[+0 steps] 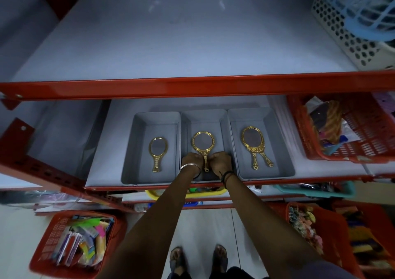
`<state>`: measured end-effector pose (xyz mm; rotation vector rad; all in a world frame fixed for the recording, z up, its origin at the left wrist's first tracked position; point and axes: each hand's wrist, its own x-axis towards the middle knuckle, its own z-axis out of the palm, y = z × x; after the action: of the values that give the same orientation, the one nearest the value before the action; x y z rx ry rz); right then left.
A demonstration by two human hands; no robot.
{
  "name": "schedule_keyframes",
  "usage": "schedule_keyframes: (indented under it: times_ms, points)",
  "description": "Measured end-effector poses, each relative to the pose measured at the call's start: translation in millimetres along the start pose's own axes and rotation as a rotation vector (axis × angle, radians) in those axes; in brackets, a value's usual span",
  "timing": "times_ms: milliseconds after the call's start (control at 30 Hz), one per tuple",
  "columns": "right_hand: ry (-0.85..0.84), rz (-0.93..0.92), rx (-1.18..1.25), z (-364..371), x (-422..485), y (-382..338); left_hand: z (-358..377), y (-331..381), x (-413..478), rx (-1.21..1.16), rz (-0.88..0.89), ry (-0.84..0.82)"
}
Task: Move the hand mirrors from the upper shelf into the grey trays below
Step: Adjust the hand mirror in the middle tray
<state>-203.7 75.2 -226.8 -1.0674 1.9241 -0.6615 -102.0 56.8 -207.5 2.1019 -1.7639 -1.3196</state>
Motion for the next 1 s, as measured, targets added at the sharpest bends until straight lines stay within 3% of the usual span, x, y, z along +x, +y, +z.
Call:
schedule_keyframes:
  times_ms: [267, 400, 567, 733, 1000]
  points:
    - [0.13, -0.117, 0.239, -47, 4, -9, -12, 47, -8, -0.165, 0.165, 0.258]
    - [0.226, -0.091, 0.336, -89, 7, 5, 6, 81, -17, -0.274, 0.294, 0.217]
    - [0.377, 0.001, -0.022, -136, 13, 41, 50, 107, -25, -0.202, 0.304, 0.089]
    - [0.235, -0.02, -0.304, -150, 28, 73, 89, 124, -17, 0.007, 0.237, -0.066]
    - [0.128, -0.04, -0.312, -145, 46, 88, 112, 135, -5, 0.069, 0.089, -0.123]
